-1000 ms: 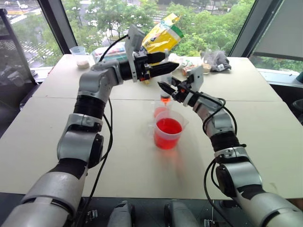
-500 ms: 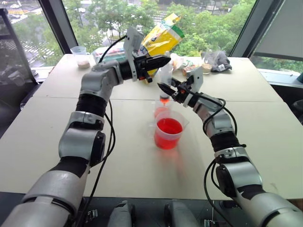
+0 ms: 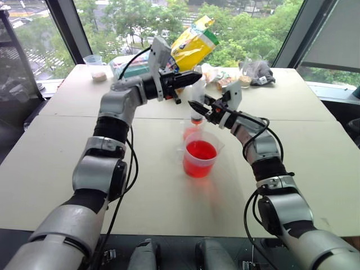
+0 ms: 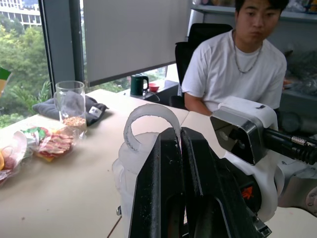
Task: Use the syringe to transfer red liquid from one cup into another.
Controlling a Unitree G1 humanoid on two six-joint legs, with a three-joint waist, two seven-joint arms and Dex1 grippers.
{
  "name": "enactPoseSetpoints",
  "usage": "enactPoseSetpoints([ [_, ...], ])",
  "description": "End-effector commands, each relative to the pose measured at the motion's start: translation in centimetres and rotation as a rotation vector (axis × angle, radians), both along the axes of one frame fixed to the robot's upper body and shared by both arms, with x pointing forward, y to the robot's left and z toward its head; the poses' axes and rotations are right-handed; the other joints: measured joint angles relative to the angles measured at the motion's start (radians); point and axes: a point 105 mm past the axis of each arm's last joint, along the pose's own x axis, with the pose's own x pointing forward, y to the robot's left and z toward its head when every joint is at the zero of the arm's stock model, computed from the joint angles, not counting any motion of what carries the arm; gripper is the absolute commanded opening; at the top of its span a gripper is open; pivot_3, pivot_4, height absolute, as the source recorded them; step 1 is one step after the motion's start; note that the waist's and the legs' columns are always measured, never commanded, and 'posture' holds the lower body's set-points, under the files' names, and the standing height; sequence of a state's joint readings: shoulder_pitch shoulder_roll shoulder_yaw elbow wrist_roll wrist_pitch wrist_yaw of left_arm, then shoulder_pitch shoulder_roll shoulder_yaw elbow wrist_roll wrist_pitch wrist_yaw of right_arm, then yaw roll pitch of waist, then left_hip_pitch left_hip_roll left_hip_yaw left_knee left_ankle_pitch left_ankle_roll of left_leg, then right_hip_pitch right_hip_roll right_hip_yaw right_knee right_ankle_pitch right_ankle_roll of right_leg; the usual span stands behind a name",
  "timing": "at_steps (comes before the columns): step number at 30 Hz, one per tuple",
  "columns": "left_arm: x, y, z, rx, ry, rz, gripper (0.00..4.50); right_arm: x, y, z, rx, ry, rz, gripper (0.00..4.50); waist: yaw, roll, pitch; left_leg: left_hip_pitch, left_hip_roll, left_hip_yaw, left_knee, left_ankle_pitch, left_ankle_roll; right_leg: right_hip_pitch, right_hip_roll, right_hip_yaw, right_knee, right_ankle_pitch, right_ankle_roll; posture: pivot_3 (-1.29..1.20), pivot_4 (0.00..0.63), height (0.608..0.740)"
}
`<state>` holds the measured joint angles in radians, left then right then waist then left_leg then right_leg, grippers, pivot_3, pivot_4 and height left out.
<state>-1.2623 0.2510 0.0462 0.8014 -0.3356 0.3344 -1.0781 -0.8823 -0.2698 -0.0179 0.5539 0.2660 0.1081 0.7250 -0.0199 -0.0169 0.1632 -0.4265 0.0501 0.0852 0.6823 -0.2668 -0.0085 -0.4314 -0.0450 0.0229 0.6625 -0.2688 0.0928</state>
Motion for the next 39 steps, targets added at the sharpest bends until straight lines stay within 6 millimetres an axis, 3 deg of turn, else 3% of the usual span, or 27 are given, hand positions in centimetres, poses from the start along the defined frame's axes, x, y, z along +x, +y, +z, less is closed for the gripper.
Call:
enactPoseSetpoints([
  [1, -0.2, -0.8, -2.0, 0.067, 0.035, -0.031, 0.07, -0.9, -0.7, 5.5, 0.066, -0.169, -0.01, 1.38, 0.0, 0.0, 0.0, 0.0, 0.0, 0.0, 0.0, 0.0, 0.0, 0.0, 0.0, 0.0, 0.0, 0.0, 0.0, 0.0, 0.15, 0.74],
  [16, -0.7, -1.3, -3.3, 0.088, 0.062, -0.051, 0.07, -2.1, -0.1, 7.6, 0.154, -0.166, 0.024, 1.38, 0.0, 0.0, 0.0, 0.0, 0.0, 0.0, 0.0, 0.0, 0.0, 0.0, 0.0, 0.0, 0.0, 0.0, 0.0, 0.0, 0.15, 0.74],
  [28, -0.3, 0.9, 0.6, -0.004, 0.016, 0.016, 0.07, -1.8, 0.8, 3.1, 0.09, -0.056, 0.043, 1.38, -0.001, 0.0, 0.0, 0.0, 0.0, -0.001, 0.0, 0.0, 0.0, 0.0, 0.0, 0.0, 0.0, 0.0, 0.0, 0.0, 0.15, 0.74],
  [31, -0.2, 1.6, 1.1, -0.019, 0.013, 0.032, 1.33, -1.9, 0.9, 2.8, 0.084, -0.052, 0.047, 1.38, -0.002, 0.0, 0.0, 0.0, 0.0, -0.001, 0.0, 0.0, 0.0, 0.0, 0.0, 0.0, 0.0, 0.0, 0.0, 0.0, 0.15, 0.74],
  [37, -0.1, 3.5, 3.1, -0.06, -0.022, 0.088, 4.3, -1.8, 0.7, 2.8, 0.079, -0.057, 0.041, 1.38, -0.001, 0.0, 0.0, 0.0, 0.0, -0.002, 0.0, 0.0, 0.0, 0.0, 0.0, 0.0, 0.0, 0.0, 0.0, 0.0, 0.15, 0.74],
  [39, -0.4, 4.5, 3.4, -0.058, -0.032, 0.09, 4.42, -1.7, 0.6, 2.8, 0.078, -0.057, 0.036, 1.38, 0.0, 0.0, 0.0, 0.0, 0.0, -0.003, 0.0, 0.0, 0.0, 0.0, 0.0, 0.0, 0.0, 0.0, 0.0, 0.0, 0.15, 0.74],
])
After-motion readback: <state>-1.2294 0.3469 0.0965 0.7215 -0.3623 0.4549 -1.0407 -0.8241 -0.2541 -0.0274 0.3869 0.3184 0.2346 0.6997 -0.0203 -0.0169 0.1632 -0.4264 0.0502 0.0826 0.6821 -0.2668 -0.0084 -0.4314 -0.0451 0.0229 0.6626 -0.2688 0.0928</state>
